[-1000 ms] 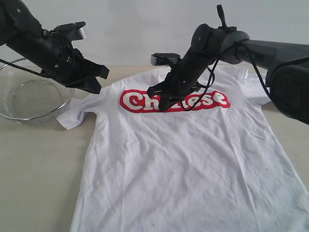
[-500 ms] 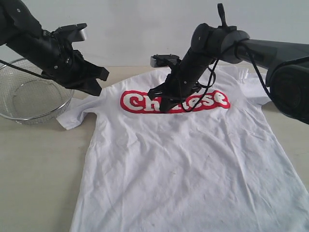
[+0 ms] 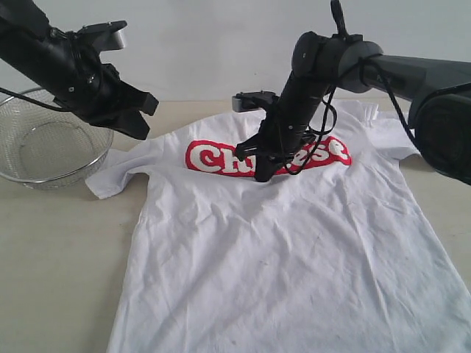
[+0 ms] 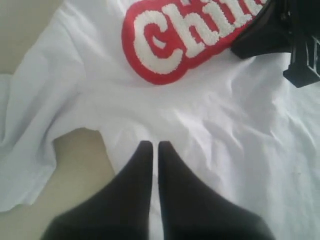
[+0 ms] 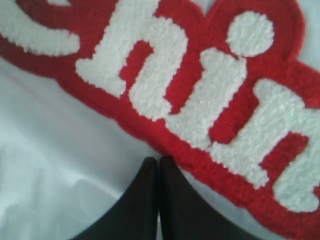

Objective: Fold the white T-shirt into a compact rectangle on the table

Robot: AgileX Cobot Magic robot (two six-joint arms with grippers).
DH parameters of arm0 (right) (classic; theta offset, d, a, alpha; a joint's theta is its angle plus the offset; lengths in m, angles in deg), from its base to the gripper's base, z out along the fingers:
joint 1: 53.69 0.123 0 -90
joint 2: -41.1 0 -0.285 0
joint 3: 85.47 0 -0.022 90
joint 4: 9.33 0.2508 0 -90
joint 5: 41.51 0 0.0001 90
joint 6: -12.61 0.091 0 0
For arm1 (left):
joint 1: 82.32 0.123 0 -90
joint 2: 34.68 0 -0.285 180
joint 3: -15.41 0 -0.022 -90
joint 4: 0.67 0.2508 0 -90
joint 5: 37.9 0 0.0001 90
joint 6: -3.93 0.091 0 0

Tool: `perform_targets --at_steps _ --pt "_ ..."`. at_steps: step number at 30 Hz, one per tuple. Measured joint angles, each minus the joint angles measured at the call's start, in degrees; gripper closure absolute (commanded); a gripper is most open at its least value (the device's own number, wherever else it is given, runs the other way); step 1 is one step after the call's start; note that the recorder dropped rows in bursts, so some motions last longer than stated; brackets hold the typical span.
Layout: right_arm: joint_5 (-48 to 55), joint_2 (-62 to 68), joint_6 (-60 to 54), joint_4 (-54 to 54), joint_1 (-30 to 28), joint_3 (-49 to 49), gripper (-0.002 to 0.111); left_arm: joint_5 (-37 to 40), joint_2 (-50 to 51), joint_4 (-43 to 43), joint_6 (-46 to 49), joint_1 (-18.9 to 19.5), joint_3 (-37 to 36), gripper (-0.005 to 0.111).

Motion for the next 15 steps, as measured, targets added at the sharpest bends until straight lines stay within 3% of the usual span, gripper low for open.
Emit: perform_targets --at_steps 8,15 --pt "0.76 -0.67 0.00 0.37 0.00 0.41 0.108 2.11 -0.31 0.10 0.00 0.00 0.00 0.102" --pt "-5.73 -6.54 2.28 1.43 0.00 0.51 0.108 4.81 -0.82 0.41 0.62 0.00 -1.43 0.102"
